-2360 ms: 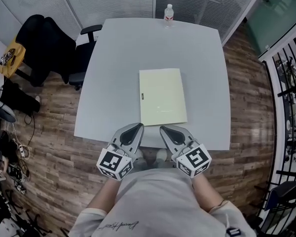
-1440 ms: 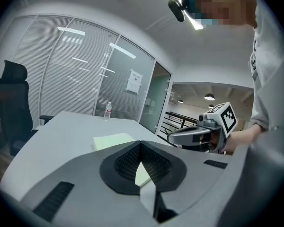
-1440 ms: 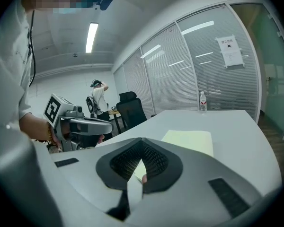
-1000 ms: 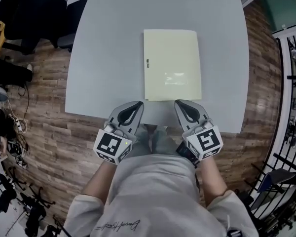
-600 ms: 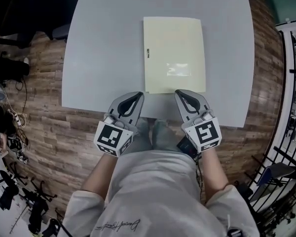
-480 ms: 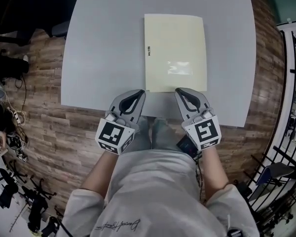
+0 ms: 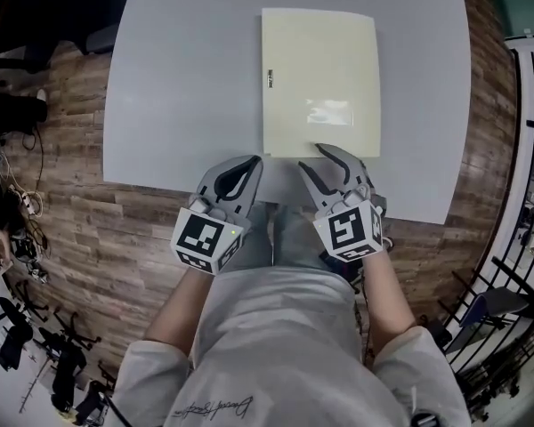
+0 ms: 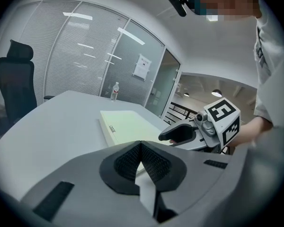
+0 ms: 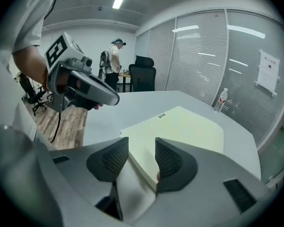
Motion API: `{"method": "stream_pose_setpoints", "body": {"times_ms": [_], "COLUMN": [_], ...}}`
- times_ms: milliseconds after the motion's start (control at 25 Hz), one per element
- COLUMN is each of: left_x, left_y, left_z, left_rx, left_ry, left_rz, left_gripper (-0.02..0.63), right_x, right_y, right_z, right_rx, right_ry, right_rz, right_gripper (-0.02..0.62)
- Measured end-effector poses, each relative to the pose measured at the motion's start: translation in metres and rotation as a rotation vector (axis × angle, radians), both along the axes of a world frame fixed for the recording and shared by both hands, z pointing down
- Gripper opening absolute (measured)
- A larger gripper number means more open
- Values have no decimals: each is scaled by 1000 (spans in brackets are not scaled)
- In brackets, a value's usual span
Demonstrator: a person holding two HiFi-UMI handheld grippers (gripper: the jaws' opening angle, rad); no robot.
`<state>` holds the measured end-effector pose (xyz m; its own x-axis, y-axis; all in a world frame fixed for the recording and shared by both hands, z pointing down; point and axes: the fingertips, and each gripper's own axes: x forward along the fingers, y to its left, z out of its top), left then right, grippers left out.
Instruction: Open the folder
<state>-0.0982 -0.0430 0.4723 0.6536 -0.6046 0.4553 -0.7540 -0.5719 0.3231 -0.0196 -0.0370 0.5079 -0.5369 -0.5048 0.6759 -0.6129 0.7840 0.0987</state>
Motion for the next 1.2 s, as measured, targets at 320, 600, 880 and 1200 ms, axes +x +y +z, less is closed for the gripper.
{"method": "stream_pose_setpoints", "body": {"times_ms": [320, 600, 880, 1200], "left_x": [3, -4, -3, -4], "left_y": [2, 2, 2, 2], "left_z": [15, 20, 22, 24], "left_rx": [-29, -41, -47, -60], "left_ry": [10, 4, 7, 2], "left_rz": [-9, -10, -12, -8], "left_gripper": [8, 8, 8, 8], "right_x": [-6, -22, -25, -23], "right_y": [4, 4, 2, -1], "right_z": [25, 38, 52, 47], "right_rx": [69, 126, 226, 183], "right_ry": [185, 294, 370, 312], "right_rz": [-109, -211, -261, -210], "right_gripper": [237, 252, 252, 164]}}
